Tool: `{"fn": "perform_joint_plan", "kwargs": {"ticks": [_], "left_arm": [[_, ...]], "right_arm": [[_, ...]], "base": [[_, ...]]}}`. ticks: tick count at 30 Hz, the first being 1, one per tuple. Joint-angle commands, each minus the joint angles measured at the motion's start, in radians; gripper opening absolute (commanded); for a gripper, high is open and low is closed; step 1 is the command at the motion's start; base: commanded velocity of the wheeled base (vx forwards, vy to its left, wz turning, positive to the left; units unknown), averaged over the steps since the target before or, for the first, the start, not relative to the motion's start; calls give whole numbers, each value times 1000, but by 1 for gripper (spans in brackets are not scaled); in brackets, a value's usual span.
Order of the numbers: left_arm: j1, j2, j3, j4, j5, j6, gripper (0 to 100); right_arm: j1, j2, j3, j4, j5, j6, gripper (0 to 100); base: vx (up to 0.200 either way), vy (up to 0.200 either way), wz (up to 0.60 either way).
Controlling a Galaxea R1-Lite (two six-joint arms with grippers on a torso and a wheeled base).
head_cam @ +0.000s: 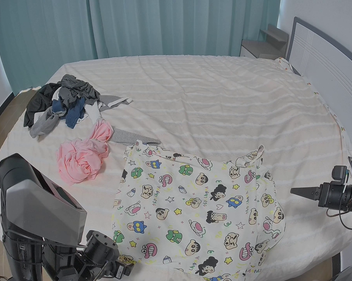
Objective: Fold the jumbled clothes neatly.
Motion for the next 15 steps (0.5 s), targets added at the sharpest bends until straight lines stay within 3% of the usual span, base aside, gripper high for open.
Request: {"fn": "perform_joint_plan", "kwargs": {"ticks": [1,14,15], "left_arm": [[3,48,-4,-39,15,-1,100],[6,154,10,-194,80,6,100],[6,154,12,-204,80,8,0]], "right_arm": [[1,1,-1,-1,0,0,100],[1,-1,-1,-1,0,0,100],[1,1,-1,-1,0,0,100]], "base": [[0,0,0],[0,0,0],[0,0,0]]}}
